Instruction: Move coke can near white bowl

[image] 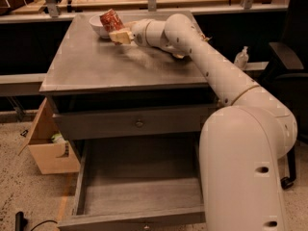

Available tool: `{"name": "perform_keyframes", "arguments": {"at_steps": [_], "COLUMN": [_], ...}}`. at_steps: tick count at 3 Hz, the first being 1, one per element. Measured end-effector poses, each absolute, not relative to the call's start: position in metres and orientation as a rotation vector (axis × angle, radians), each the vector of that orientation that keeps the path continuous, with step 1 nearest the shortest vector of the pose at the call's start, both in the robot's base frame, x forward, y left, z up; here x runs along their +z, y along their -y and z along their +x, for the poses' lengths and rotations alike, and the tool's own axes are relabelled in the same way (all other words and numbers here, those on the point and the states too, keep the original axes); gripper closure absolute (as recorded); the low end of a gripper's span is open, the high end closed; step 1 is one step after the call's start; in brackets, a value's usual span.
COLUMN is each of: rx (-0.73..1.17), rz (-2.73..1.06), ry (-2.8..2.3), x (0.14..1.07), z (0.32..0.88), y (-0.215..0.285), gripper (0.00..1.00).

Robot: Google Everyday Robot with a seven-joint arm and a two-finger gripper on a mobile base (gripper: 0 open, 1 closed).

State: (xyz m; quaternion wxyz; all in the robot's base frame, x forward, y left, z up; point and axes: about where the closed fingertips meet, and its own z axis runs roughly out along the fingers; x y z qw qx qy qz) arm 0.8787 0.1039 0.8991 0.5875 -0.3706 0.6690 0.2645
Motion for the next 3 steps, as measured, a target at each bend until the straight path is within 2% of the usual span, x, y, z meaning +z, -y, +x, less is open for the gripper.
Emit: {"name": "perform_keyframes", "arguments": {"at_steps": [2, 3], "rx": [0.564, 0.559], "rz": [-0.726, -0.753], "ry": [-1.561, -1.567], "x": [0.89, 0.889], "z": [0.916, 0.92], "y": [-0.084, -0.087], "gripper": [0.5, 0.2]}}
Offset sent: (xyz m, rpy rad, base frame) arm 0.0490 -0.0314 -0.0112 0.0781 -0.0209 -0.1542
